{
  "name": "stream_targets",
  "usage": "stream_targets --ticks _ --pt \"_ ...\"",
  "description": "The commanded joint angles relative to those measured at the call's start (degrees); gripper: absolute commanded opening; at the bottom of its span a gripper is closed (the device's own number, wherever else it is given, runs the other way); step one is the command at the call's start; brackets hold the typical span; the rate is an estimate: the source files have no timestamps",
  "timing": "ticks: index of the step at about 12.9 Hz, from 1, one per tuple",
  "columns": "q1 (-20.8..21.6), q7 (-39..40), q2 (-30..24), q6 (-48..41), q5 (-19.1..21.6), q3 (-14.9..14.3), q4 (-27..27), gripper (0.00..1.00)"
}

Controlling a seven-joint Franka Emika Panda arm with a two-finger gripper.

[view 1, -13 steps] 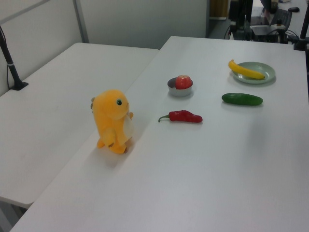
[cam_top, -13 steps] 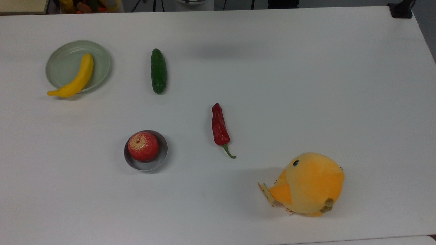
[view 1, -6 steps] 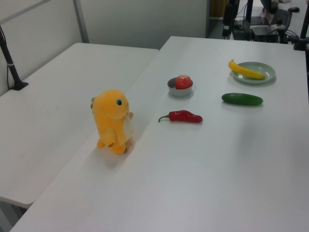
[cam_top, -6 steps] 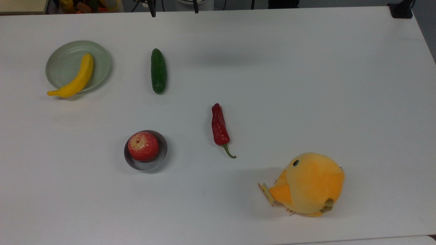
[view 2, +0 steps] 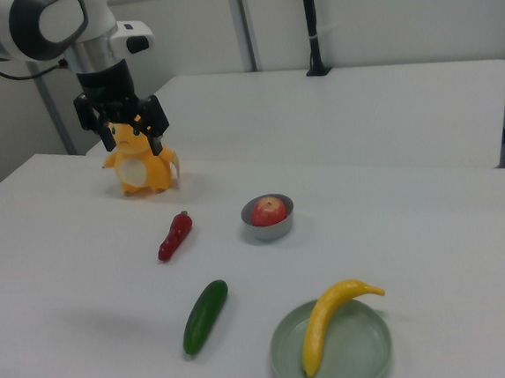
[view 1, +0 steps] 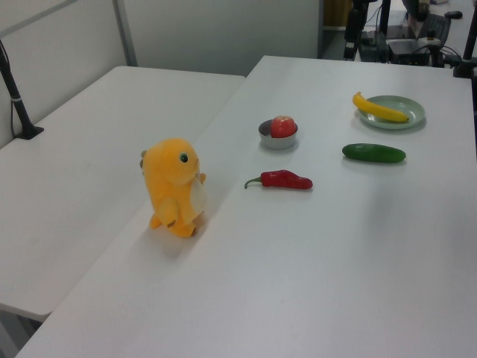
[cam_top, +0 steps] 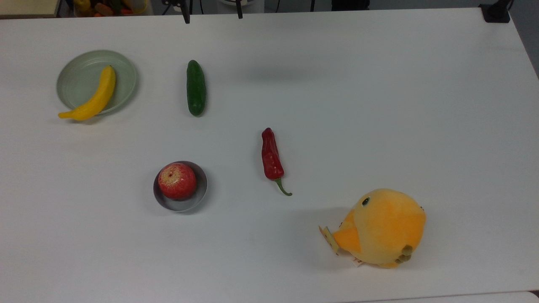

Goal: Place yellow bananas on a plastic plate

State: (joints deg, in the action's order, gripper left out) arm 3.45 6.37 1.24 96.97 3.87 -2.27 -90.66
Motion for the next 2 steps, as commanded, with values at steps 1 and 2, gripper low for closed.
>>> stream_targets --ticks 1,2 --pt "0.8 2.3 -0.8 -0.3 -1.8 -0.7 -1.1 1.00" --pt "0.9 2.3 -0.8 -0.3 -1.8 -0.7 -1.1 1.00"
